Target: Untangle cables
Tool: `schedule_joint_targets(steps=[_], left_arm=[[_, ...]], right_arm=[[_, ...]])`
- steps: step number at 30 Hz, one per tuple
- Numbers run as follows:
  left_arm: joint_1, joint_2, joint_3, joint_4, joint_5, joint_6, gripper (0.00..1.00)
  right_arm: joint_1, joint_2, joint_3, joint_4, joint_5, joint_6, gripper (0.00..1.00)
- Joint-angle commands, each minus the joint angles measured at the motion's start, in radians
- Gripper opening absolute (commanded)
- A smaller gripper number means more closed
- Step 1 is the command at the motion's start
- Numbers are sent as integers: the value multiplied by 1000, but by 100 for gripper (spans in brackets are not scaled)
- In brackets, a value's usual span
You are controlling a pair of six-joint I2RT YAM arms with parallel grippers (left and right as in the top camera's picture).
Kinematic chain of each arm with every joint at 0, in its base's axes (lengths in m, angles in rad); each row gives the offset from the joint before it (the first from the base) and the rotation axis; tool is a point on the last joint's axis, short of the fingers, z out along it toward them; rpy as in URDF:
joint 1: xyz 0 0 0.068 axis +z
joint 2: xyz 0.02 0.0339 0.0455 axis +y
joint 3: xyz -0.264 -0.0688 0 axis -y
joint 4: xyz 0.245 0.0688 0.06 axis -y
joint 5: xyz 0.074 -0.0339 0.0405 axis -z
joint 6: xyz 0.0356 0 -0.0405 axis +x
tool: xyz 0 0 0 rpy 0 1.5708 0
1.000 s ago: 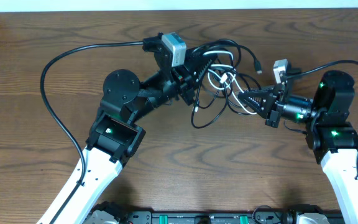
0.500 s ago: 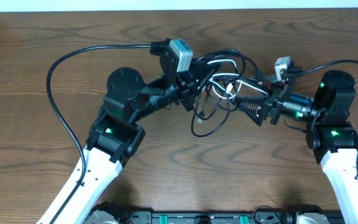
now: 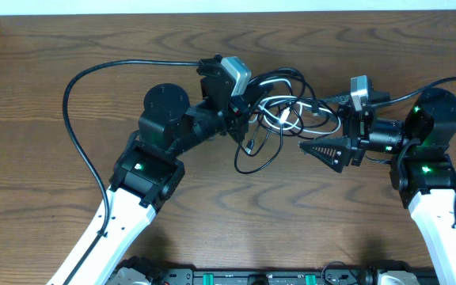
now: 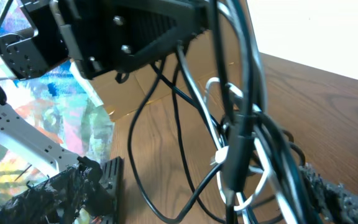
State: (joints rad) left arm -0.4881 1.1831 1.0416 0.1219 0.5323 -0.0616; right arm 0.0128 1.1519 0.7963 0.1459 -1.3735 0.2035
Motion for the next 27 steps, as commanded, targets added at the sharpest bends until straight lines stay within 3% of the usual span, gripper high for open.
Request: schedule_joint_targets(steps=[1,8,13,18,20,27], left_arm=[[1,-14,10,-28,-130,29,8],[0,-14,10,-96,-113,69,8],[0,-14,10,-99,73,121,8],[0,-14,10,-99,236,121,8],[0,-14,10,-100,285,122,8],[-4,-11,10,-77,291,121,8]], right_arm=[[-31,-2,5,0,-19,10,99],[-115,-3,5,0,112,26,99],[-137,-2,5,1,272,24,98],[-137,-2,5,2,405,16,87],[-135,-2,5,24,388,16,83],[-81,-2,5,75,251,-2,85]])
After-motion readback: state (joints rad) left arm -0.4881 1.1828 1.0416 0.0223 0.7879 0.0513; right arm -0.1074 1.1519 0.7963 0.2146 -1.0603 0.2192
